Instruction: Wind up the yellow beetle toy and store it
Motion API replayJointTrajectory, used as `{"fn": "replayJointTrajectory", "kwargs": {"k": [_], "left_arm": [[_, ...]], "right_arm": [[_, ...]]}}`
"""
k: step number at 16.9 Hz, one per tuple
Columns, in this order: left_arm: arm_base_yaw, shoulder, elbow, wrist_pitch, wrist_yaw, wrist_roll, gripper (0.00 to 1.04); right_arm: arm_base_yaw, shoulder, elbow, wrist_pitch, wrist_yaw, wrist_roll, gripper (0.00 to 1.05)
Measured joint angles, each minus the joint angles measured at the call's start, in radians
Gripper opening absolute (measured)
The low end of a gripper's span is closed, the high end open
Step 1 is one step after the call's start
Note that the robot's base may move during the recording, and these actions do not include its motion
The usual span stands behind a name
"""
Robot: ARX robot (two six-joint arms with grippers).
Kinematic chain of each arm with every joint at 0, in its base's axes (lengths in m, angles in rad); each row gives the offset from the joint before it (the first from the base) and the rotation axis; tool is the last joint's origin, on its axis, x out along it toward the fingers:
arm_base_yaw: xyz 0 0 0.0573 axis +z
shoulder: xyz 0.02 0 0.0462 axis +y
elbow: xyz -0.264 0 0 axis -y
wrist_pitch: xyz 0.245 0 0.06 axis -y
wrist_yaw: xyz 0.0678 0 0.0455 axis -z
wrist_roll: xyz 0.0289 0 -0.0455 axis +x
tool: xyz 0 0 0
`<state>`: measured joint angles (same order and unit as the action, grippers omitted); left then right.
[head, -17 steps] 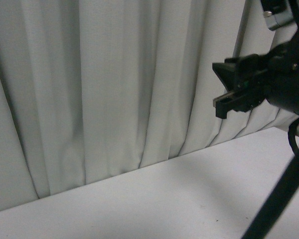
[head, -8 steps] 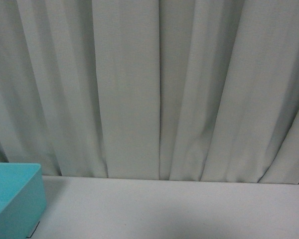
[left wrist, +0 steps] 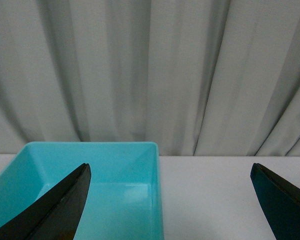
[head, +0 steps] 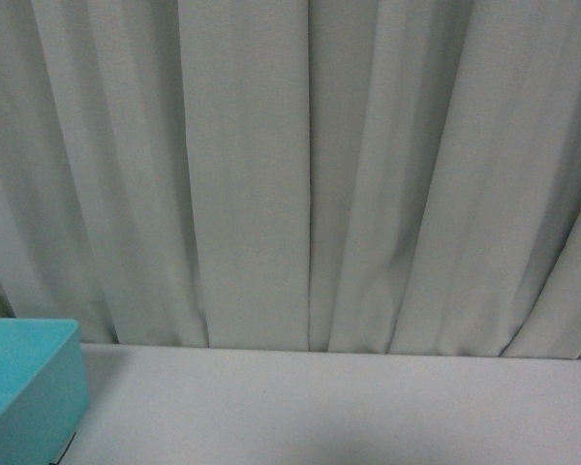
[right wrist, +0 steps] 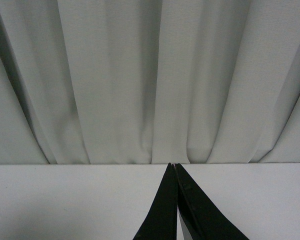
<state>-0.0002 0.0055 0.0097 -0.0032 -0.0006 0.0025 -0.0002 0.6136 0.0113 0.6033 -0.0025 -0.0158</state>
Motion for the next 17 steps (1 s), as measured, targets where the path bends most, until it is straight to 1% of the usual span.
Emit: {"fn": "replayJointTrajectory", "kwargs": {"k": [2,3,9,17], "left_arm": [[0.0,0.0,0.0,0.0,0.0,0.0,0.98],[0.0,0.0,0.0,0.0,0.0,0.0,0.98],[0.0,0.0,0.0,0.0,0.0,0.0,0.98],[0.0,0.0,0.0,0.0,0.0,0.0,0.98]], "right_arm": [[0.0,-0.219,0.0,-0.212,0.0,0.0,0.02],[0.0,-0.287,0.0,-0.275,0.0,0.0,0.02],[0.0,-0.4,0.0,-0.389,0.0,0.001,0.02],[0.0,-0.438,0.0,-0.427,0.0,0.001,0.02]]}}
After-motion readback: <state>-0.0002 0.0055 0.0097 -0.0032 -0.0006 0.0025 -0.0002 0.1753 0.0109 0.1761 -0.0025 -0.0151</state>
